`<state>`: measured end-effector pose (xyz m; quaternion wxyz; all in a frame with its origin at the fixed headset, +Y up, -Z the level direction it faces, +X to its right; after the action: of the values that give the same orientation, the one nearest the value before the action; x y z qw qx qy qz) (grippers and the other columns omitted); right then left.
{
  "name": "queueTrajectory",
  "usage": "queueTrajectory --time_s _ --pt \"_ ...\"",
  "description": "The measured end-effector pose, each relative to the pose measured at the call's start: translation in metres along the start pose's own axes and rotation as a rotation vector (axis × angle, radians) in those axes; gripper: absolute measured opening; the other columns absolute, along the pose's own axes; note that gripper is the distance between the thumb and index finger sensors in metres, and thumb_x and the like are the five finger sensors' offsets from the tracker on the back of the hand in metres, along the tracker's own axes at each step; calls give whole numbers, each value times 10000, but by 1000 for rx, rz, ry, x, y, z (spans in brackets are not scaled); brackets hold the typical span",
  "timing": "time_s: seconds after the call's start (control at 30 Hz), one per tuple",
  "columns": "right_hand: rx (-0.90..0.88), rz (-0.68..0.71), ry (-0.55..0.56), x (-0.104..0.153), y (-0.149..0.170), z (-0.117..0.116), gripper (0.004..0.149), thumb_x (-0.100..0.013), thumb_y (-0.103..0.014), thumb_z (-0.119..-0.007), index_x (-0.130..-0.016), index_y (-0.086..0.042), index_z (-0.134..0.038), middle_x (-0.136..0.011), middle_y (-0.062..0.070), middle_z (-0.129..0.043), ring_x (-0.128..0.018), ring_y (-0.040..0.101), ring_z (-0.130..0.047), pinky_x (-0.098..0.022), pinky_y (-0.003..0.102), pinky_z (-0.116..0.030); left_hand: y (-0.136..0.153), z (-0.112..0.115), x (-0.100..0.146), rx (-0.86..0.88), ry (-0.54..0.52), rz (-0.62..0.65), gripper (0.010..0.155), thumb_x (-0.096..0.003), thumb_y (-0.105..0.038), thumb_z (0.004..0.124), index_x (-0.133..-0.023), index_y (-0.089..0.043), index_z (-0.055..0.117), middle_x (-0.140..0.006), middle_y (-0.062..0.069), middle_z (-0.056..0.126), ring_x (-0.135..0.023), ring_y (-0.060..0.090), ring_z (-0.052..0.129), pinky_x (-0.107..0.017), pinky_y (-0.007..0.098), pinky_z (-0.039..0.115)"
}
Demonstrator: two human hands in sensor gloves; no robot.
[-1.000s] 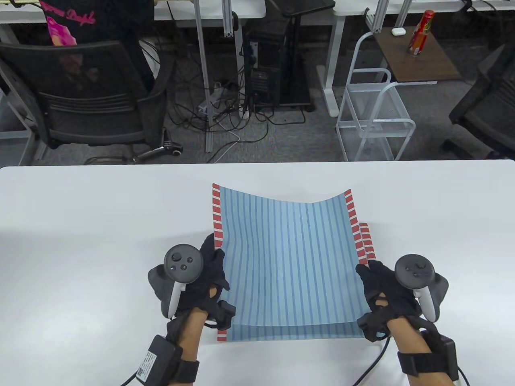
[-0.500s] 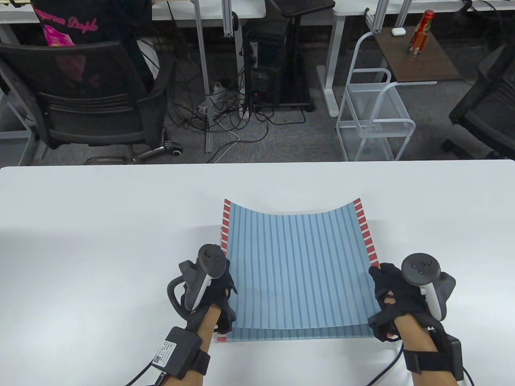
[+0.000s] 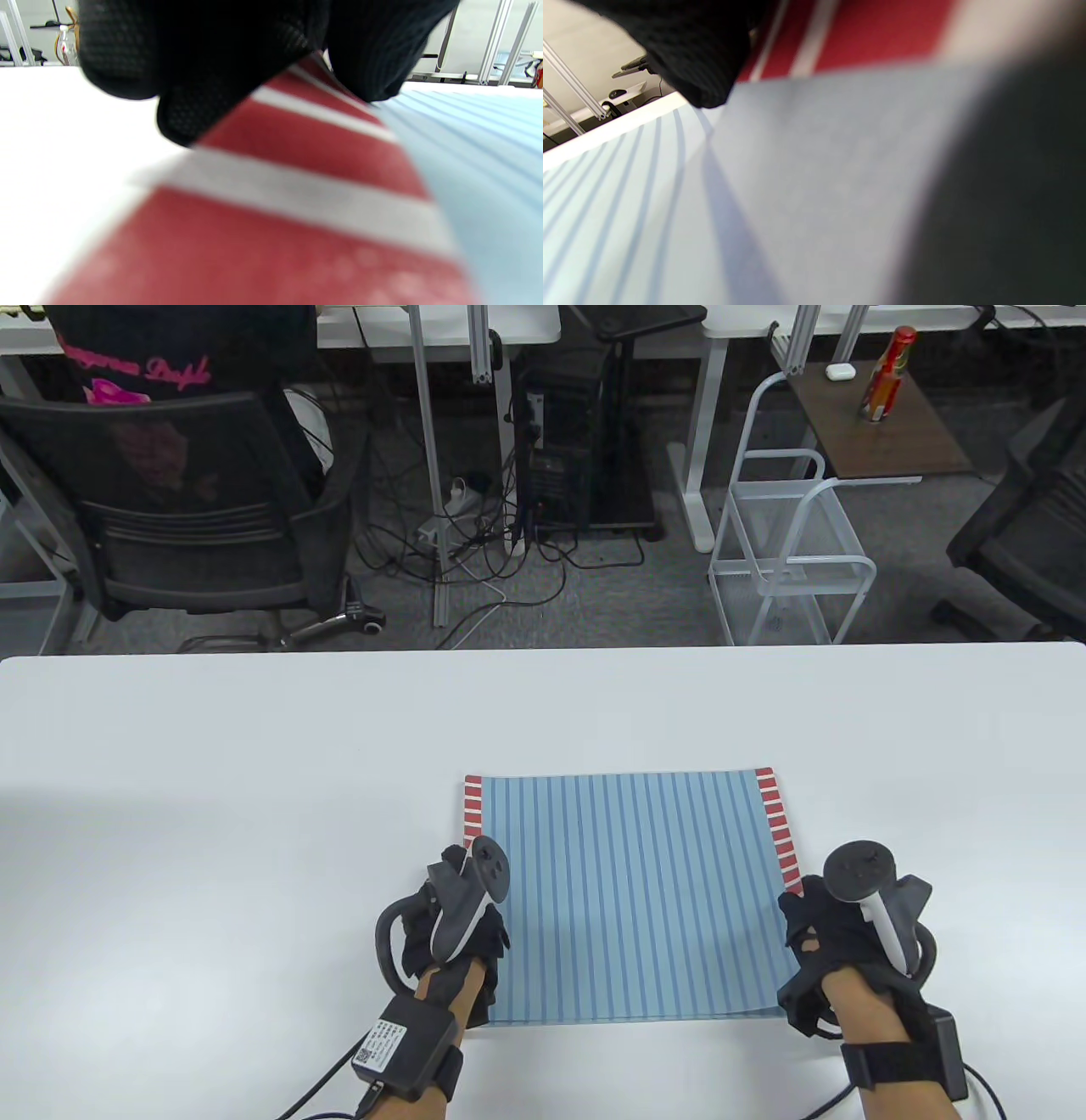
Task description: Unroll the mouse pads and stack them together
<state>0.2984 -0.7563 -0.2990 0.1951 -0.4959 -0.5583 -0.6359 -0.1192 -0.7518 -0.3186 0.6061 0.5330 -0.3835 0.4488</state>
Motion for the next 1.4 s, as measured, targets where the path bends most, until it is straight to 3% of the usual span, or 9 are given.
queueTrajectory --time_s 0.1,0.17,0.27,0.37,0.47,0.67,0.97,1.4 --pt "60 -4 -3 1 -3 -3 642 -385 -343 -893 -945 -203 -613 -533 99 -958 -248 276 -970 -210 447 -805 -3 4 1 -48 13 1 711 -390 -507 864 -1020 -234 678 -605 -58 1019 -528 275 1053 -404 384 895" --pt "99 6 0 1 -6 -6 673 -384 -337 -899 -956 -291 -546 -559 96 -947 -280 282 -965 -235 453 -801 -5 4 2 -75 23 9 736 -394 -505 856 -1046 -251 628 -715 -29 978 -630 320 1011 -486 422 859" --pt "144 16 -14 2 -10 -7 616 -388 -333 -896 -932 -359 -607 -583 94 -935 -326 291 -954 -273 466 -792 -11 5 4 -101 42 85 728 -405 -494 840 -1063 -303 597 -1031 18 764 -927 406 813 -653 529 734" --pt "183 12 -32 2 -12 -9 568 -387 -345 -892 -915 -354 -681 -620 87 -910 -402 303 -930 -332 486 -769 -15 10 7 -125 115 182 688 -423 -541 757 -1063 -339 605 -1170 -35 557 -1088 404 572 -736 585 602" --pt "242 -9 -77 3 -12 -12 592 -387 -393 -873 -937 -367 -654 -782 105 -803 -588 331 -851 -457 514 -711 -17 14 8 -115 179 213 704 -432 -566 699 -1078 -323 563 -1185 -29 516 -1104 396 542 -749 602 568" --pt "284 -20 -120 6 -10 -10 659 -366 -434 -890 -964 -358 -624 -1038 115 -536 -883 379 -591 -627 560 -557 -17 16 10 -105 176 215 716 -430 -570 677 -1083 -312 539 -1187 -9 491 -1093 418 552 -746 608 564" --pt "255 34 -59 22 -14 6 672 -357 -412 -903 -966 -291 -646 -1087 92 -470 -968 395 -510 -678 602 -488 -15 8 15 -54 166 236 760 -411 -599 689 -1088 -302 512 -1183 20 502 -1092 419 548 -745 608 567" --pt "162 239 42 51 -28 23 727 -341 -451 -880 -981 -267 -588 -1090 83 -457 -987 391 -489 -695 625 -448 -4 -39 45 58 47 335 772 -405 -605 695 -1090 -301 508 -1183 19 512 -1091 415 561 -744 606 578"
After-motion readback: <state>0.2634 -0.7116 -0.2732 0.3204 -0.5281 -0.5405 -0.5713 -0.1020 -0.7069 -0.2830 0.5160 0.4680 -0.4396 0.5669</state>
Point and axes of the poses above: the tracker on the back of each hand, its own y axis roughly to the little-finger side, its own x axis roughly from the fingertips to the wrist, z = x × y, the point moved 1 cm from there along -x, roughly from the wrist to the fingertips
